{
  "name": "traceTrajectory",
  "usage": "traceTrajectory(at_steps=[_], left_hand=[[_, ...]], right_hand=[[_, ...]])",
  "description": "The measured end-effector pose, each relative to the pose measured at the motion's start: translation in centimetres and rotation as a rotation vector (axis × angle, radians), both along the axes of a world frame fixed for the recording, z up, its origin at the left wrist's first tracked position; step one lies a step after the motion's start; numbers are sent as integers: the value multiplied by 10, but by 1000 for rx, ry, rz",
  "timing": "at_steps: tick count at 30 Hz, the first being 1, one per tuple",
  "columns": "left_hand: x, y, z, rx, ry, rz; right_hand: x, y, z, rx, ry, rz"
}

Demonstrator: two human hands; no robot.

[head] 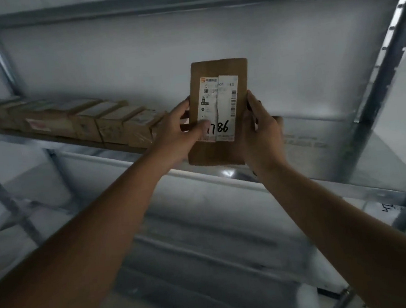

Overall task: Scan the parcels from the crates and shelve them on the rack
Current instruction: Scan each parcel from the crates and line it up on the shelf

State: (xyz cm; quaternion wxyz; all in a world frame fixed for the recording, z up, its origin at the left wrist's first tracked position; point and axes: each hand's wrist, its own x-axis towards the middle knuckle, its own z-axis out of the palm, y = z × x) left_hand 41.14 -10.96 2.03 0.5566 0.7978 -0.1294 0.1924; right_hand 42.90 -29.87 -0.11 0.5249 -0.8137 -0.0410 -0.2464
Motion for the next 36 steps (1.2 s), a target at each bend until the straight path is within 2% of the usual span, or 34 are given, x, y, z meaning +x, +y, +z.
traceTrajectory(at_steps=[7,11,17,30,36], left_hand=[[93,31,4,90,6,-22],[131,43,15,255,25,-59],[168,49,22,496,16,-37],[209,49,12,621,195,5],[220,51,6,628,239,18]], right_hand=[[63,29,-2,22,52,-111],[88,36,-3,-66,70,-160],[93,45,6,-123,213,-195],[140,34,-2,-243,390,-136],[154,41,12,-480,493,-93]])
